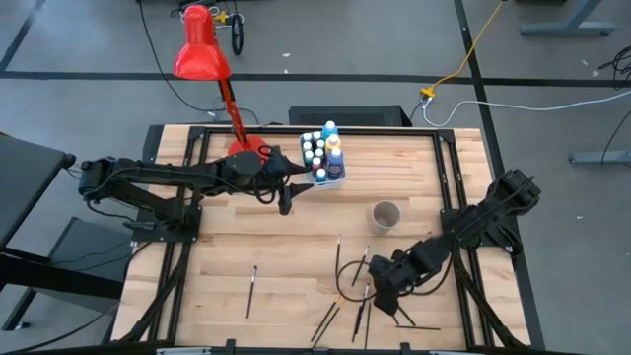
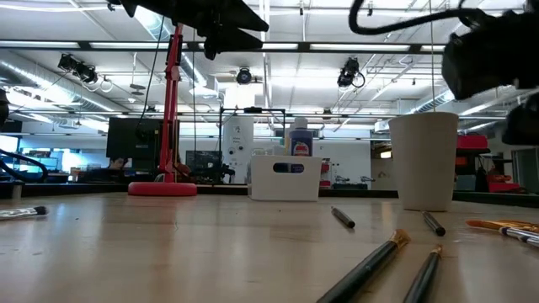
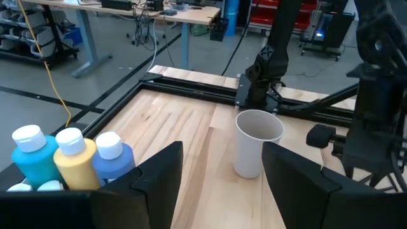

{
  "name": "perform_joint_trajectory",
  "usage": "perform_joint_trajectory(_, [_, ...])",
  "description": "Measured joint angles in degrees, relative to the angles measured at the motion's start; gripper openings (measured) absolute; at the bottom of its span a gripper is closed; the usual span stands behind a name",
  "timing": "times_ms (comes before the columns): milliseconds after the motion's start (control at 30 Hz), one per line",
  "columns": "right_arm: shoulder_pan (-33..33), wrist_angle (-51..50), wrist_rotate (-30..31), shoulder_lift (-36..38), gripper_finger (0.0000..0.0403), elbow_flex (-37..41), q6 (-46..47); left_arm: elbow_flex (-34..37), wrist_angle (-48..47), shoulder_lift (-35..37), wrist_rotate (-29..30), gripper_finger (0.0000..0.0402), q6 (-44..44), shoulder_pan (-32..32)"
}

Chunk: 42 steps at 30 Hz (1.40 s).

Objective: Pick & Place Paint Supplies
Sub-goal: Put the gold paint brush into the gray cup

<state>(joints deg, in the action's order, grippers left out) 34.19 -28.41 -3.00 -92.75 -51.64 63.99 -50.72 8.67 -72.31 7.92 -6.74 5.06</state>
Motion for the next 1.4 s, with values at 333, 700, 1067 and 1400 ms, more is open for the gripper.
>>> perform_joint_trajectory(333, [2.68,-0.62,7.7,-5.53,0.0137,-0.08,-6.42,0.0,2.91,0.0,-0.02,0.0224,-1.54,0.0])
perform_joint_trajectory(700, [4.66,-2.66,13.96,-7.74,0.0083,-0.2,-6.28,0.02,2.84,0.0,-0.14,0.0224,-5.72,-0.02])
perform_joint_trajectory(1067, [4.55,-3.18,14.89,-5.19,0.0026,0.27,-13.57,0.02,2.76,0.0,-0.22,0.0224,-6.27,-0.02])
perform_joint_trajectory(1400, [4.47,-4.15,24.96,6.42,0.0002,0.25,-16.3,0.0,2.8,0.0,-0.22,0.0224,-6.19,-0.01])
